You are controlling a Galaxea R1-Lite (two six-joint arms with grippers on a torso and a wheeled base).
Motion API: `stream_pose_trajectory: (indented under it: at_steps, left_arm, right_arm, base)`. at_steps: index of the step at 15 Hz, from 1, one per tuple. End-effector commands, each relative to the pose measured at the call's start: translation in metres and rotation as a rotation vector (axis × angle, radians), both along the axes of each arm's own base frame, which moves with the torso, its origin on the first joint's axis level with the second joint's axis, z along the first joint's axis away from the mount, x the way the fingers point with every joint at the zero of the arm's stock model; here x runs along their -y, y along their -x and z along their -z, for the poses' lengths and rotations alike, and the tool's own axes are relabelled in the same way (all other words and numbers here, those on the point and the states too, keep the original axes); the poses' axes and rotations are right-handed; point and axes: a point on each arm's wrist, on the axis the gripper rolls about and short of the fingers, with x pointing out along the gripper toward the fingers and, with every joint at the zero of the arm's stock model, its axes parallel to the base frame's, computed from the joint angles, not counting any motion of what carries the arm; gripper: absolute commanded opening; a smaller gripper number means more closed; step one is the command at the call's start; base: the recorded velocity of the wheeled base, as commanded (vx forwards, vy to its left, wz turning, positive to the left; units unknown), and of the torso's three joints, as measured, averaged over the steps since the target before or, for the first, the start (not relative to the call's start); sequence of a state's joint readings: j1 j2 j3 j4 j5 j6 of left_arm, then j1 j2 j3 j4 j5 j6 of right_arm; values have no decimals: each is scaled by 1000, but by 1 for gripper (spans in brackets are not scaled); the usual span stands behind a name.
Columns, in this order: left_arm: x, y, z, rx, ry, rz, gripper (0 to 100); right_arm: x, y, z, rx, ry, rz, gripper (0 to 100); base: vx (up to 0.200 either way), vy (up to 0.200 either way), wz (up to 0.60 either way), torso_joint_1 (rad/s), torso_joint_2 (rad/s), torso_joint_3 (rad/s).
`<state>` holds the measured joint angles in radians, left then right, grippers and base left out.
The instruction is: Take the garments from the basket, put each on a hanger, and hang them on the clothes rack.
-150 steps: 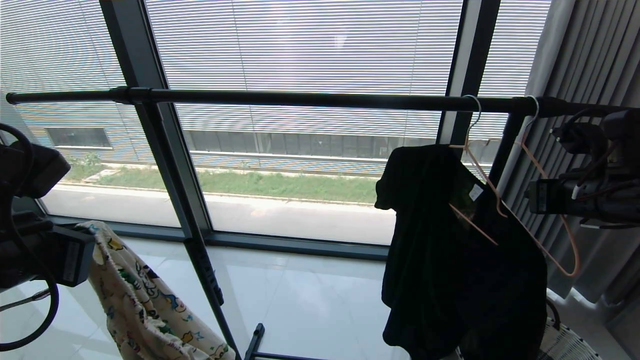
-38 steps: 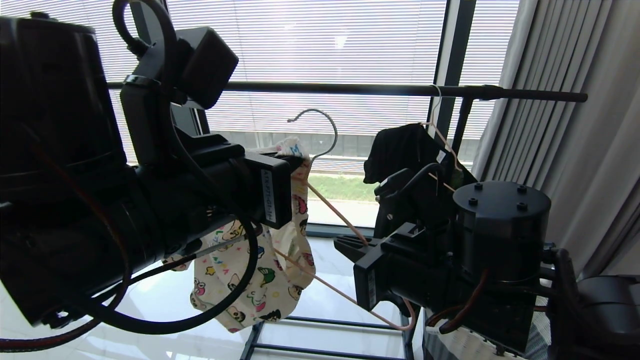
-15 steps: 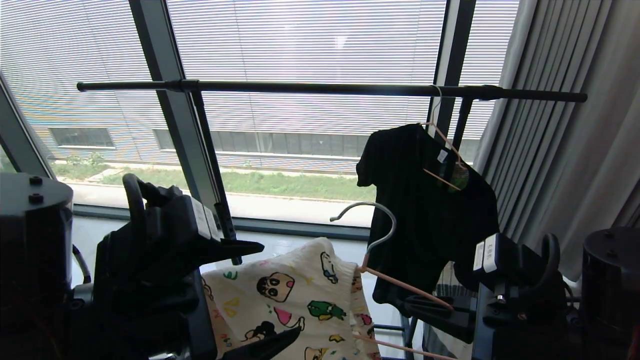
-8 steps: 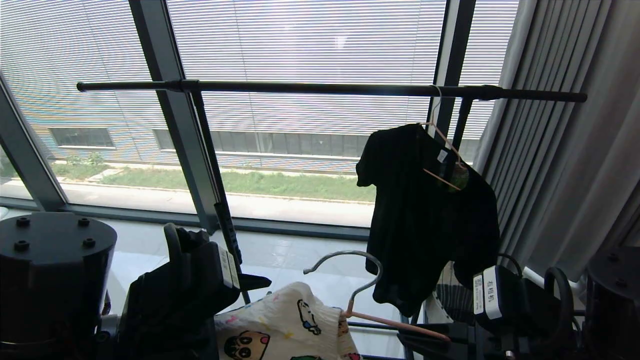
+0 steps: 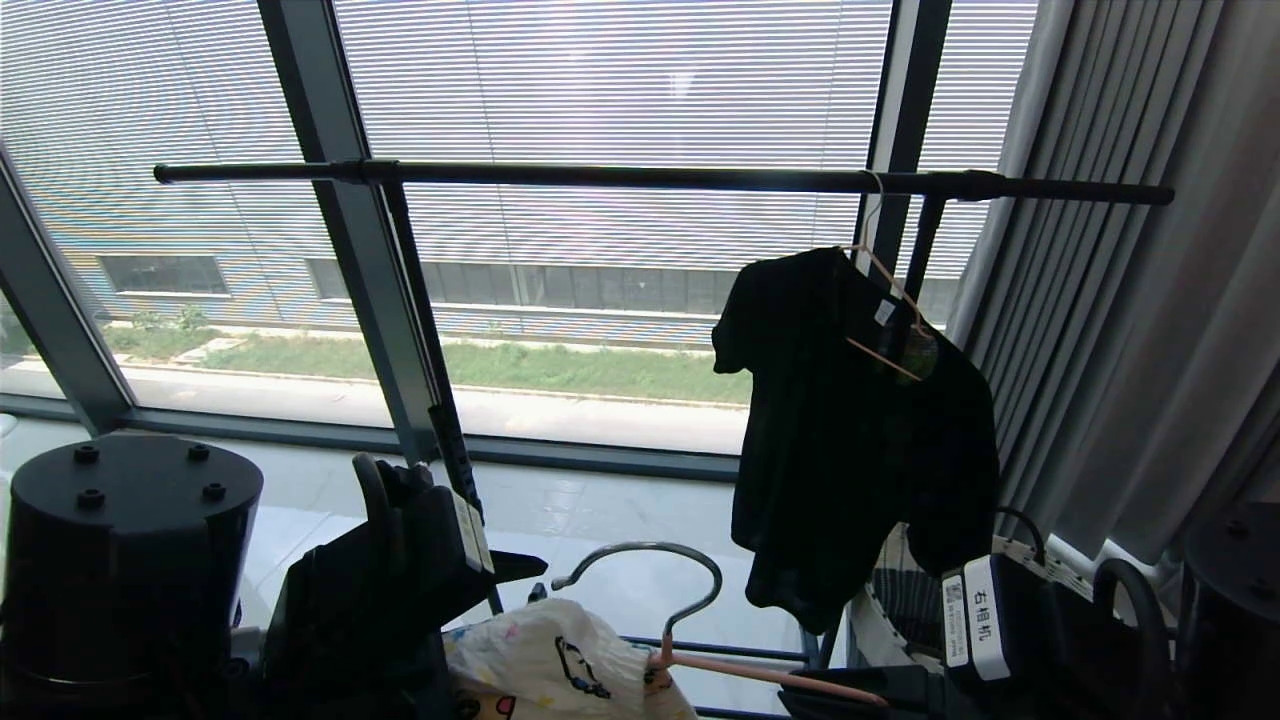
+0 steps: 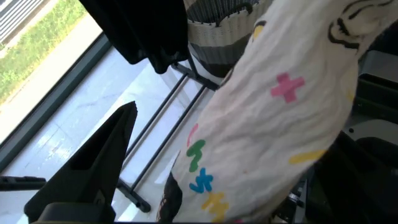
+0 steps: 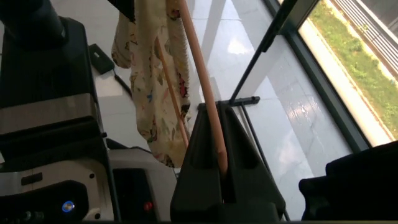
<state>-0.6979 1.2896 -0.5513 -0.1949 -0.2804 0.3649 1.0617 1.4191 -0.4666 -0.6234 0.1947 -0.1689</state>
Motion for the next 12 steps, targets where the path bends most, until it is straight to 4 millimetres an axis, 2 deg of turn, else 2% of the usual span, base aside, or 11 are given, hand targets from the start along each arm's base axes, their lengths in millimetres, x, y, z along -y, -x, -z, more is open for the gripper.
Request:
stream_pose_trajectory:
  at_steps: [1,8,9,12]
  left_arm:
    - [4,-5,8,4,-7,-4,0]
    - [1,-1,12,6,-10,-7,0]
    - [1,-1,12,6,-10,-9,0]
    - [-5,2,16,1,-17,-22,0]
  right_arm:
    - [-1,1,0,1,-2,-8,0]
    - [-2,0,-1,14,1,27,0]
    - [-1,0,-1,16,4,34,100]
    - [3,-4,0,32,15,114,100]
  base:
    - [0,0,0,0,0,0]
    - [0,0,0,0,0,0]
    - [0,0,0,0,0,0]
    - [0,0,0,0,0,0]
